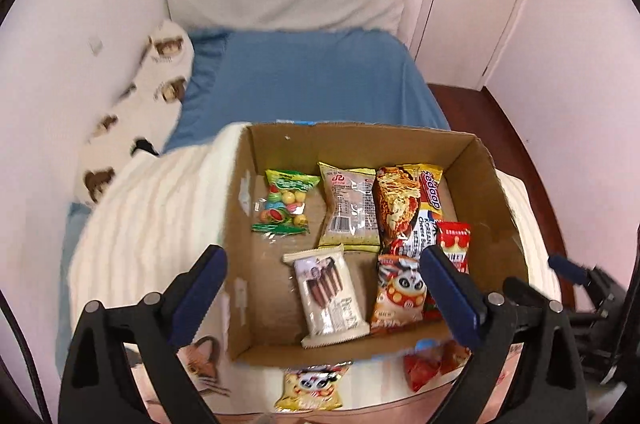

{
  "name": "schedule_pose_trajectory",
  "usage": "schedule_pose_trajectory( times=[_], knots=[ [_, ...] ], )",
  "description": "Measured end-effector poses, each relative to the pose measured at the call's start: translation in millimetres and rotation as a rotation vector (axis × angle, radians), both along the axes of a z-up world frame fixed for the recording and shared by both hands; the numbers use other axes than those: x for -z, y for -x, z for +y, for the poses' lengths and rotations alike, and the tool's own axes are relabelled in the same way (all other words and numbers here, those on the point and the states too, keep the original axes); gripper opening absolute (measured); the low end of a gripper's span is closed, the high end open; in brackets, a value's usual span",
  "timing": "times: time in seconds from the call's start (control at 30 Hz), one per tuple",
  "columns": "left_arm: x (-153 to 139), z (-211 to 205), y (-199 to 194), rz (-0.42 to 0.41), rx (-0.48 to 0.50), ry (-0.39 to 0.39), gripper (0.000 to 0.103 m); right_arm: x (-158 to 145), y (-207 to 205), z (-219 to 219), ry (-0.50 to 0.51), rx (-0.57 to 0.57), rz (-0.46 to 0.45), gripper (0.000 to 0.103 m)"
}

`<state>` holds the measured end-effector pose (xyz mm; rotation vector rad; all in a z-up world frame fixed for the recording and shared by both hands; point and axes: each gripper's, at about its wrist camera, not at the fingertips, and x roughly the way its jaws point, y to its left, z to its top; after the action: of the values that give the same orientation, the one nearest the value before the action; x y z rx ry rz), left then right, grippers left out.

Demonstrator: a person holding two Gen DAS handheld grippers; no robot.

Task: Organize snacks
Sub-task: 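Move both tools back from the box toward the snacks, then grasp white oat cookie pack with right tool while left tool grasps white wrapped snack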

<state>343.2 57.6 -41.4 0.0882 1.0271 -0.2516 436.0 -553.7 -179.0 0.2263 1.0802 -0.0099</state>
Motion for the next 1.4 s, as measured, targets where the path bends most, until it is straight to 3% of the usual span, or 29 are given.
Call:
schedule_pose_trajectory(
  times=[0.13,0.27,0.47,0.6,0.73,0.87,1.07,1.17,1.3,1.4],
  knots=[
    [-19,5,40,-0.069,-0.004,-0.01,0.099,-22,26,4,0.021,-0.006,-0.081,0.098],
    [-27,9,69,-0.085,-0.016,0.004,0.099,-40,52,8,0.006,-0.002,-0.14,0.098],
    [-15,22,106,-0.055,-0.059,-0.009,0.099,-42,89,7,-0.06,0.007,-0.136,0.098],
    [20,35,126,0.032,-0.106,-0.031,0.099,-16,111,-7,-0.09,0.042,-0.068,0.098],
    [71,51,140,0.162,-0.152,-0.057,0.099,33,131,-29,-0.102,0.088,0.039,0.098],
    [114,61,153,0.258,-0.183,-0.094,0.099,87,140,-48,-0.168,0.108,0.162,0.076],
    [152,72,165,0.356,-0.214,-0.104,0.099,155,149,-61,-0.182,0.138,0.296,0.071],
    [168,72,170,0.41,-0.212,-0.11,0.099,166,152,-49,-0.191,0.088,0.319,0.071],
    [185,65,172,0.45,-0.184,-0.129,0.099,157,156,-29,-0.286,-0.011,0.325,0.07],
    [197,48,171,0.457,-0.093,-0.217,0.099,148,155,-24,-0.244,-0.024,0.317,0.071]
  ],
)
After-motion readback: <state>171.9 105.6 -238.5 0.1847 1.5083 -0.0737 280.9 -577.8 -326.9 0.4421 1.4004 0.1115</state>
